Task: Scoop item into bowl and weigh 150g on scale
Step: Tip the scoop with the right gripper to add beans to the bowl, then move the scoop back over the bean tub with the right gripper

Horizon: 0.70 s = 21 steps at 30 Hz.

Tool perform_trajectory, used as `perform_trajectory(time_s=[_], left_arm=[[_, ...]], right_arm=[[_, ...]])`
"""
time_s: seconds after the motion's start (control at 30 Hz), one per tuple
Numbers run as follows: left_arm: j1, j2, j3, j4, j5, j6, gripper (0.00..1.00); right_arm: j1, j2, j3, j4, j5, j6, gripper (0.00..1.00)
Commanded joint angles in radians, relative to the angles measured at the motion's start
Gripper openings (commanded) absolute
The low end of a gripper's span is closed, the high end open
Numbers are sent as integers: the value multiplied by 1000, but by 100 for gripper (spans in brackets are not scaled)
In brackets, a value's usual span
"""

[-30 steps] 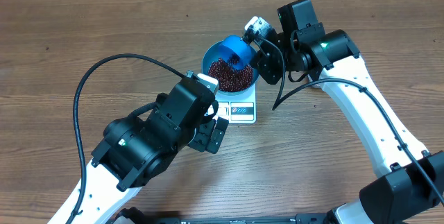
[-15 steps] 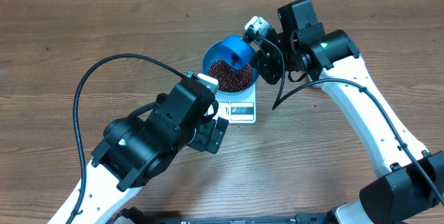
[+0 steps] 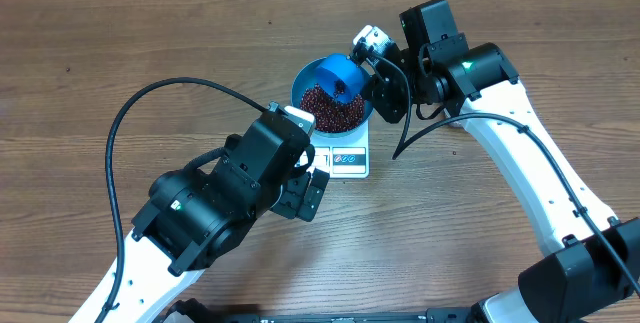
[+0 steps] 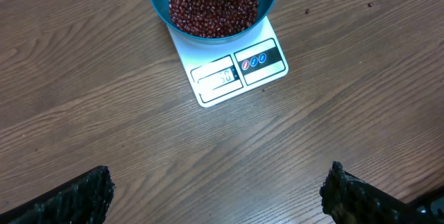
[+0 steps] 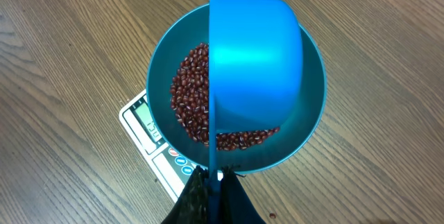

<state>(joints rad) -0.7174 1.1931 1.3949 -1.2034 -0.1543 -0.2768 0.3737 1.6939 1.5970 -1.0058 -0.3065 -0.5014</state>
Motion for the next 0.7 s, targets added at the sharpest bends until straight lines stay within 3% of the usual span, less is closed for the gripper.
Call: perform_trajectory(time_s=[0.0, 0.23, 0.43, 0.53, 0.67], left_arm=[[4, -10, 20, 3, -13, 19, 100], [4, -10, 20, 3, -13, 19, 100], [4, -10, 20, 3, -13, 19, 99], [4, -10, 20, 3, -13, 19, 100], [4, -10, 20, 3, -13, 19, 100]], right_arm=[[4, -20, 14, 5, -2, 0, 4], [4, -20, 14, 5, -8, 3, 4], [-22, -20, 14, 1, -134, 51, 4], [-61, -17, 14, 1, -262, 92, 4], [-169, 10, 13, 6, -573, 163, 4]])
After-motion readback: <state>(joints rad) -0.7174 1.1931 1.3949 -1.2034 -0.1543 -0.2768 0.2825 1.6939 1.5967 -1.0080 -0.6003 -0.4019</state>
